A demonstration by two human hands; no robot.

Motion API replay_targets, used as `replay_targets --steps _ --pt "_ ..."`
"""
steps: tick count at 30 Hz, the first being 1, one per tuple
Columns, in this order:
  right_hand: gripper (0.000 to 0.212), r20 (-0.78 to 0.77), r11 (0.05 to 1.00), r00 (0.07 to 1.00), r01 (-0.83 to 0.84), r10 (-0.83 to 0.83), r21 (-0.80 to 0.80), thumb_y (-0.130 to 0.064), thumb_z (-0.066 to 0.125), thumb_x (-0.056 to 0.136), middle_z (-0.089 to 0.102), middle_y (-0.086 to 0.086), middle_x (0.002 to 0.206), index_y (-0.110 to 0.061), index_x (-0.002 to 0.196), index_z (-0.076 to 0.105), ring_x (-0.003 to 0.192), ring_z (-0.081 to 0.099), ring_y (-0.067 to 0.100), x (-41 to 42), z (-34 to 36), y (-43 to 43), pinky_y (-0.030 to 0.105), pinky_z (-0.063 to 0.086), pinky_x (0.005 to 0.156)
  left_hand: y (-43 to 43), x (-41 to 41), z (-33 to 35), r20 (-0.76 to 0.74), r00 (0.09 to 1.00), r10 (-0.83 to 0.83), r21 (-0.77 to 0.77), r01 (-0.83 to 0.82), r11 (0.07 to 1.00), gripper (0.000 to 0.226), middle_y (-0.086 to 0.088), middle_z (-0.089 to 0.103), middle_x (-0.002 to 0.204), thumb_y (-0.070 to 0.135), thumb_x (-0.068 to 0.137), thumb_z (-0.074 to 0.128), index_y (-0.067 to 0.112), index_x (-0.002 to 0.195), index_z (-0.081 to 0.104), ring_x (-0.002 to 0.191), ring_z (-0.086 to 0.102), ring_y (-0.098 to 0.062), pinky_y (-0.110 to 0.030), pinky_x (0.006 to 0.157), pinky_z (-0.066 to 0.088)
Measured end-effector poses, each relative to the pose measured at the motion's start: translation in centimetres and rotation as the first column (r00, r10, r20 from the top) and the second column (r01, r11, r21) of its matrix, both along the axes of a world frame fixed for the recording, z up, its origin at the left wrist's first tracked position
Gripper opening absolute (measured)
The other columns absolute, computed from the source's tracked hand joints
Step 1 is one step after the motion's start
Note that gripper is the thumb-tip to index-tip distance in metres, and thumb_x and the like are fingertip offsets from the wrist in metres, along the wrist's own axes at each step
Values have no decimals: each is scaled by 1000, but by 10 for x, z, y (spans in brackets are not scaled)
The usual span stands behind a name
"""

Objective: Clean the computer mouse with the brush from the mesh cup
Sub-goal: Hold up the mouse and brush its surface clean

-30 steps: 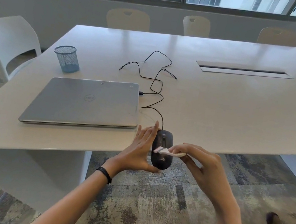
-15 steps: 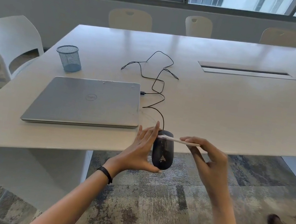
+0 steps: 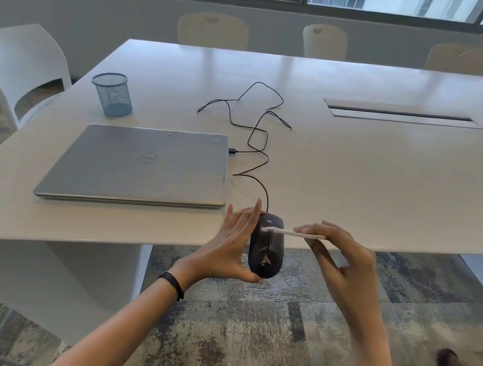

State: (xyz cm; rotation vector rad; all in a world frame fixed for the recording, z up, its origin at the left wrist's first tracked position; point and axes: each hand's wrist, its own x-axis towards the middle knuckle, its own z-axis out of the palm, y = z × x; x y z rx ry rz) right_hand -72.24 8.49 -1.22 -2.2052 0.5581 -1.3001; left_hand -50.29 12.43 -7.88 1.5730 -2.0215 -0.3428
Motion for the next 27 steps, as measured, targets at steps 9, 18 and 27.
replay_targets --steps 9,18,27 --pt "14 -117 990 985 -118 126 75 -11 66 85 74 -16 96 -16 97 71 89 70 5 -12 -4 0 36 42 104 2 4 1 5 1000 18 -7 -18 1000 140 -8 20 150 59 61 78 10 144 -24 142 9 -19 -52 115 -13" --pt "19 -109 991 987 -108 116 74 -9 65 82 74 -11 96 -20 97 68 91 70 4 -6 -1 6 38 43 104 0 4 4 5 1000 21 -3 -21 1000 140 -9 19 150 60 61 78 12 144 -25 142 8 -18 -48 115 -15" --pt "19 -121 991 984 -124 130 57 -19 62 86 72 -20 100 -29 102 67 92 69 2 -13 6 6 33 43 104 -2 4 8 27 999 20 -11 -20 1000 139 -11 18 150 57 61 79 12 143 -25 142 8 -19 -44 114 -17"
